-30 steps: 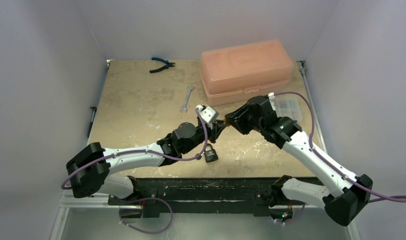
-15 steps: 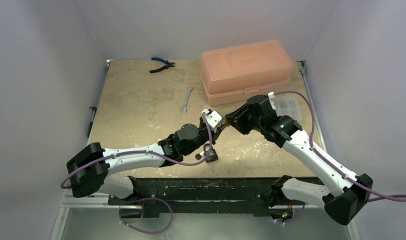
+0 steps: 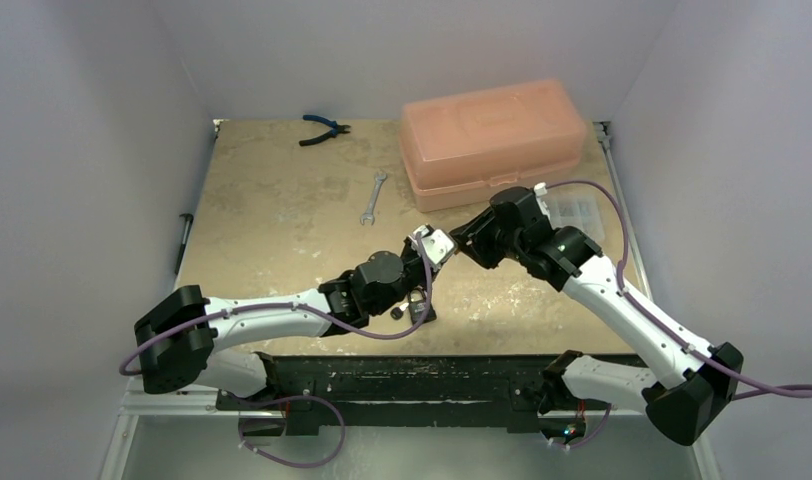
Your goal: Unlock with the key
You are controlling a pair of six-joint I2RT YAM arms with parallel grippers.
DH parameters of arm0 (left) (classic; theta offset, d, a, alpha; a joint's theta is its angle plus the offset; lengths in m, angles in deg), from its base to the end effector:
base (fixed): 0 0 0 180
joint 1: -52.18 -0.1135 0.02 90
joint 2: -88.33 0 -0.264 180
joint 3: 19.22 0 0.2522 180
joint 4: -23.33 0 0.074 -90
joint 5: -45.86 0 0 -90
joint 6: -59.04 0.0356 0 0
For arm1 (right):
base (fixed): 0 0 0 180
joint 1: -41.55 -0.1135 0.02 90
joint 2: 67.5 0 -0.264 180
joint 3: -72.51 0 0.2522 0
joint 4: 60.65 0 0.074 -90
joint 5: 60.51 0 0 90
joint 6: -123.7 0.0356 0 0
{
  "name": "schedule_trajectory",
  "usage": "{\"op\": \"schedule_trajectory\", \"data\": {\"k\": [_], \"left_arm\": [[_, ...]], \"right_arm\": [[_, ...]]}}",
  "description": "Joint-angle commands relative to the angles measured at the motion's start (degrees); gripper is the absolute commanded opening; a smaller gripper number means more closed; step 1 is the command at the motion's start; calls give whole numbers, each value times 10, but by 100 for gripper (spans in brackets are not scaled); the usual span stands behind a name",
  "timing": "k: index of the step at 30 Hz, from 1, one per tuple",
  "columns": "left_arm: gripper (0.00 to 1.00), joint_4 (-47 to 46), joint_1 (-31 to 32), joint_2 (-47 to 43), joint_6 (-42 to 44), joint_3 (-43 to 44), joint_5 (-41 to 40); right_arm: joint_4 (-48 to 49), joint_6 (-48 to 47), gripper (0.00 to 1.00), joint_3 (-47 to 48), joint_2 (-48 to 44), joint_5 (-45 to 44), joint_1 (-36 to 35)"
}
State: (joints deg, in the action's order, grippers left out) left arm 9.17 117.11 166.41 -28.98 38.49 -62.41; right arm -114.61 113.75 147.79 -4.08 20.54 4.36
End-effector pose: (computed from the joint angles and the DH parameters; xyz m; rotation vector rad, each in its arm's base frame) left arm 0.1411 -0.2752 0.2724 0.7270 1.5418 -0.5589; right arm 0.1863 0.1344 0.3282 0.9758 2.2526 0.8304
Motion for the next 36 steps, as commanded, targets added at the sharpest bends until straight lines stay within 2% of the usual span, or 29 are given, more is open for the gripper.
{"op": "schedule_trajectory", "data": {"k": [1, 14, 26, 31, 36], "left_arm": [[0, -21, 13, -11, 40, 28, -4], [0, -14, 38, -14, 131, 33, -26], [0, 27, 73, 1, 287, 56, -59], [0, 34, 95, 16, 354, 64, -98], [0, 41, 99, 15, 343, 69, -109]], "right_arm": [[-16, 7, 0, 38, 12, 17, -6], [-48, 11, 0, 58, 31, 28, -6], [-79, 10, 0, 73, 47, 44, -6], [-94, 10, 0, 78, 56, 45, -6], [-91, 10, 0, 73, 54, 43, -7]]}}
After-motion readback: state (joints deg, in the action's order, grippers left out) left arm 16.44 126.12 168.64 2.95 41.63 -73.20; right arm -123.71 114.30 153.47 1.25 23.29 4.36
